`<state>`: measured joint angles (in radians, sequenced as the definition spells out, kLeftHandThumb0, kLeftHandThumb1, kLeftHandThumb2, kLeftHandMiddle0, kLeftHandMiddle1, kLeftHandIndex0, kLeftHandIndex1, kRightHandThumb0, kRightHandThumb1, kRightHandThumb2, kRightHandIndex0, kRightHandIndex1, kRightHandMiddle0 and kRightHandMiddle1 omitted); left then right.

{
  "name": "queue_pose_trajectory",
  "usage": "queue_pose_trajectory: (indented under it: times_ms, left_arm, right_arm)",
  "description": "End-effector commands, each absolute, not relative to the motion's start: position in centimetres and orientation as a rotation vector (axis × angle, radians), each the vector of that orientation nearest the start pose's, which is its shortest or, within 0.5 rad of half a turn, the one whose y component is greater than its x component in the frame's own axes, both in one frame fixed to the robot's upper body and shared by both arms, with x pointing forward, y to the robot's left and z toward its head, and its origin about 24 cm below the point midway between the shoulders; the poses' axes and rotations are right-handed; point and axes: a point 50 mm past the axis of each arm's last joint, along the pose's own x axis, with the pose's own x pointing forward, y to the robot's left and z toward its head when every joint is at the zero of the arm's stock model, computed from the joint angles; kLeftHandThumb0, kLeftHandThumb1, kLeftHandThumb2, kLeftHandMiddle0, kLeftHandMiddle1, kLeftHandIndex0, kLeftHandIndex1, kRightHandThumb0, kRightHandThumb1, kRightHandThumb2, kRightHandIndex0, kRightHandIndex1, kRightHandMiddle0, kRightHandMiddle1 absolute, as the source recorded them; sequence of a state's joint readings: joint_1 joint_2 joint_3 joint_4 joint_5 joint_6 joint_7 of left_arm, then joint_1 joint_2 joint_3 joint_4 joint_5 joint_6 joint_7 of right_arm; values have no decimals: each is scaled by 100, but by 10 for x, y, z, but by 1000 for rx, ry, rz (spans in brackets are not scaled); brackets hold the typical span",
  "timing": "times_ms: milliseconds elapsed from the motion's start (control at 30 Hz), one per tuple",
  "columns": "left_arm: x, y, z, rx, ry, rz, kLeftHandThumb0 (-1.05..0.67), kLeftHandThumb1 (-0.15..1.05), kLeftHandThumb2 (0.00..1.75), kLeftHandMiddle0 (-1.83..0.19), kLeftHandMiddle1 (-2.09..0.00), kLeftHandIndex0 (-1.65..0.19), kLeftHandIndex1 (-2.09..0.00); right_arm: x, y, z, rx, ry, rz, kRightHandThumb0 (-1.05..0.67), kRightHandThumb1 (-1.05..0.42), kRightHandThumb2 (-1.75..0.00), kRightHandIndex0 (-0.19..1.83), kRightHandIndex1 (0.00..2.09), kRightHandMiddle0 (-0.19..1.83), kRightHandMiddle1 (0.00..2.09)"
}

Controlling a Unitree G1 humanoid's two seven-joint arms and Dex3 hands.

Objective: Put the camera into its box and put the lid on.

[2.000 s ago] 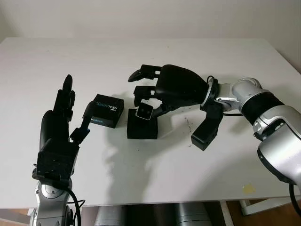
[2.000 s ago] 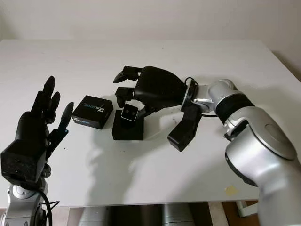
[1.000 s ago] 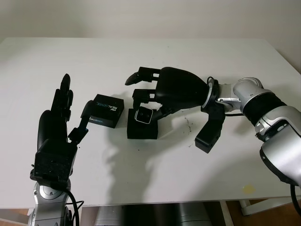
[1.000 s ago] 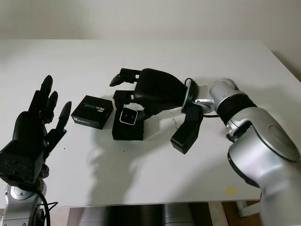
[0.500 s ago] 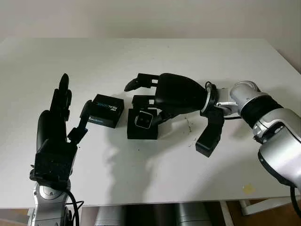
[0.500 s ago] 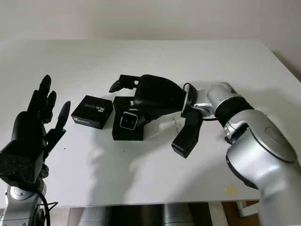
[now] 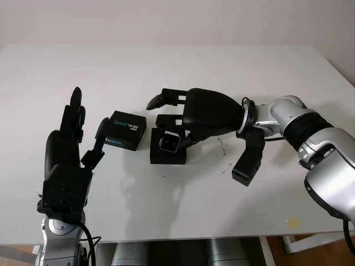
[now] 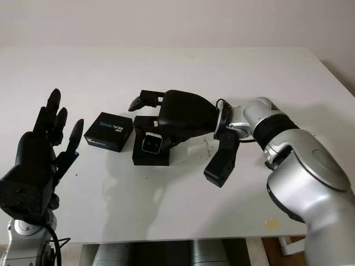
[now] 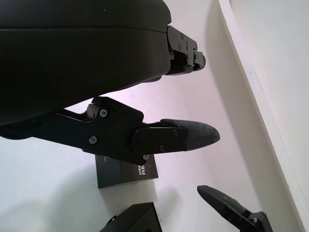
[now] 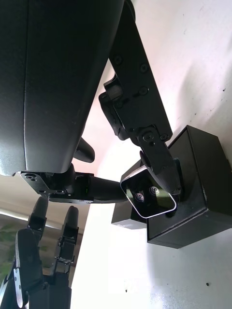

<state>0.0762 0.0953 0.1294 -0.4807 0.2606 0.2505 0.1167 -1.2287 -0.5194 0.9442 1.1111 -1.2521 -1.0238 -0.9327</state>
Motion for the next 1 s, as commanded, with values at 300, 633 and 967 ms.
queue_pose_trajectory:
  times_ms: [300, 633, 967]
  left_arm:
    - [222, 202, 119, 341, -179, 348, -59, 105, 41, -19, -5, -11, -5]
    - [220, 201, 119, 332, -178, 352, -59, 105, 40, -19, -5, -11, -5]
    - [221, 201, 119, 343, -182, 350, -58, 105, 41, -19, -5, -12, -6]
  right_arm:
    - [355, -110, 157, -1546, -1268, 881, -40, -97, -5, 3, 82, 33, 137]
    - [363, -113, 156, -1705, -1233, 841, -26, -91, -5, 18, 6, 19, 41]
    - [369, -114, 162, -1747, -1168, 813, -44, -88, -5, -1, 1, 8, 23]
